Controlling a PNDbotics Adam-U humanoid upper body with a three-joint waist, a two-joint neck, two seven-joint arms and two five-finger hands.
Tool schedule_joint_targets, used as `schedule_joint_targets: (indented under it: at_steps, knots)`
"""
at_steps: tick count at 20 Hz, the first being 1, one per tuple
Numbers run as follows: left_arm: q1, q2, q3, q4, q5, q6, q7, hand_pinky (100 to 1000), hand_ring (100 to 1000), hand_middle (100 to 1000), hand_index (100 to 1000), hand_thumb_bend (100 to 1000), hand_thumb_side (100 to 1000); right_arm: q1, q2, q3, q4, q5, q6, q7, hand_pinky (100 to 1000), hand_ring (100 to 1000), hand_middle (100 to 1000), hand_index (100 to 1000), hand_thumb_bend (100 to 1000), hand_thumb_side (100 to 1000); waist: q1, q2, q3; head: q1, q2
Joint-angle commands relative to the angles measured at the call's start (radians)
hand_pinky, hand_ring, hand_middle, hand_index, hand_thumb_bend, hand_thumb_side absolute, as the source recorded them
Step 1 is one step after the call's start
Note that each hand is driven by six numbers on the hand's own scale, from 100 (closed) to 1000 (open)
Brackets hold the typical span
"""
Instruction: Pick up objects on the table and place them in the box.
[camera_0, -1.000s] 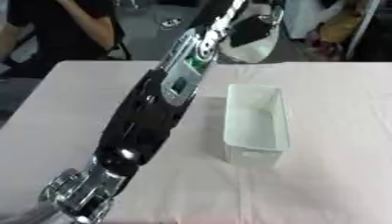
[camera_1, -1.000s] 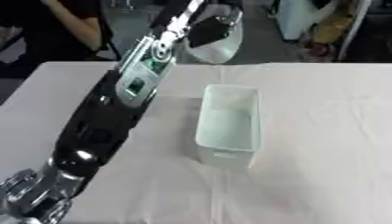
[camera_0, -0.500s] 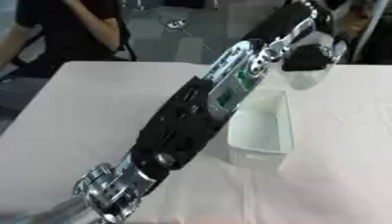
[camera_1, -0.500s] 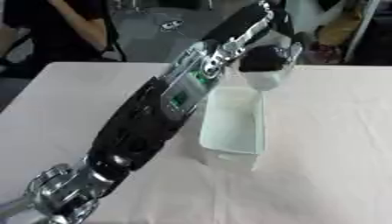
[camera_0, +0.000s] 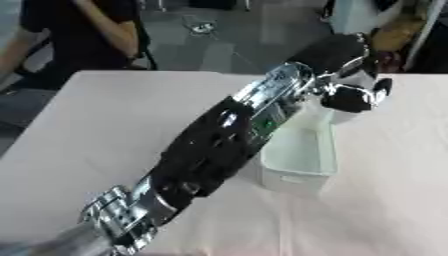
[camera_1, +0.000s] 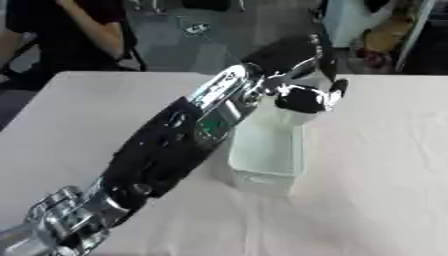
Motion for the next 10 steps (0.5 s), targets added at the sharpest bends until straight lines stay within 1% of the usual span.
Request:
schedule_joint_targets:
  at_steps: [1,10]
  knots:
    - [-0.011,0.013,0.007,0.020,-0.036,-0.015,0.011,100,100,100,100,100,524,-0.018,-0.015,-0.003,-0.015,-0.001,-0.002,0.002,900,916,924,937,100,604,-0.006,-0.007,-0.001,0.005,-0.003]
    - [-0.005,0.007,0.014,0.076,-0.104,-0.038,0.061,100,100,100,100,100,522,-0.019,-0.013,-0.001,-0.015,-0.002,-0.002,0.007,900,916,923,936,100,604,-0.005,-0.006,0.000,0.007,-0.007]
